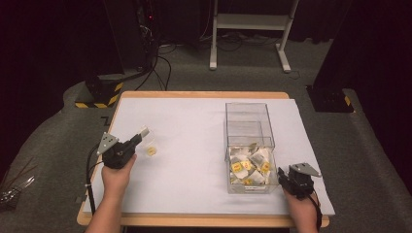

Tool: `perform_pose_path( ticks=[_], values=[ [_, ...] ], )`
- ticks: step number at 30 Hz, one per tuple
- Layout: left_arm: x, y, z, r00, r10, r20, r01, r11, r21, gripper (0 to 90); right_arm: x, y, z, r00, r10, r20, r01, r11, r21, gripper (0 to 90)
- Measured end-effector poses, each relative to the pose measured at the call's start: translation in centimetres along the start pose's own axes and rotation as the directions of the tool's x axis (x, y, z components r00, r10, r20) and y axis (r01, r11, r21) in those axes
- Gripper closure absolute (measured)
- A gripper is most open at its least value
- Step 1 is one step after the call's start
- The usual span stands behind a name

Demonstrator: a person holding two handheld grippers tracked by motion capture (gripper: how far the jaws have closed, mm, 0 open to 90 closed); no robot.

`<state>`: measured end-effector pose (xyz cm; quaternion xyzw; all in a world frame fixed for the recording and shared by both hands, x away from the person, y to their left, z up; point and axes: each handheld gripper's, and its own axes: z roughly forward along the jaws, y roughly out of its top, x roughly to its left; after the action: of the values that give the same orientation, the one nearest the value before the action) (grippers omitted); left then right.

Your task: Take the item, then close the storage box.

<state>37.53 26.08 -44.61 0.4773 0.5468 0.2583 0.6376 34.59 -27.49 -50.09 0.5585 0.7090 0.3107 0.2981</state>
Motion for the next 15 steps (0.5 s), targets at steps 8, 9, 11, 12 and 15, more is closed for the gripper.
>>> perform_pose_path(
  ticks=[8,9,11,12,15],
  values=[
    [0.32,-0.43,0.17,0.9998,-0.001,-0.018,0.001,0.9999,0.010,90.0,-0.01,0.00,0.01,1.0000,0.000,-0.001,0.000,1.000,0.000,56.1],
    [0.31,-0.47,0.19,0.9998,-0.007,-0.021,0.007,0.9999,0.007,90.0,0.00,0.01,0.01,1.0000,-0.002,0.000,0.002,1.000,0.001,56.1],
    [0.31,-0.54,0.19,0.9997,0.001,-0.025,0.000,1.0000,0.009,90.0,0.03,0.01,0.02,1.0000,-0.004,0.000,0.004,1.000,0.003,56.1],
    [0.32,-0.56,0.17,0.9997,0.006,-0.026,-0.006,0.9999,0.011,90.0,0.03,0.01,0.02,1.0000,-0.005,0.000,0.005,1.000,0.003,56.1],
    [0.24,-0.62,0.18,0.9995,0.009,-0.032,-0.008,0.9999,0.011,90.0,0.05,0.02,0.02,1.0000,0.002,-0.001,-0.002,1.000,0.005,56.1]
  ],
)
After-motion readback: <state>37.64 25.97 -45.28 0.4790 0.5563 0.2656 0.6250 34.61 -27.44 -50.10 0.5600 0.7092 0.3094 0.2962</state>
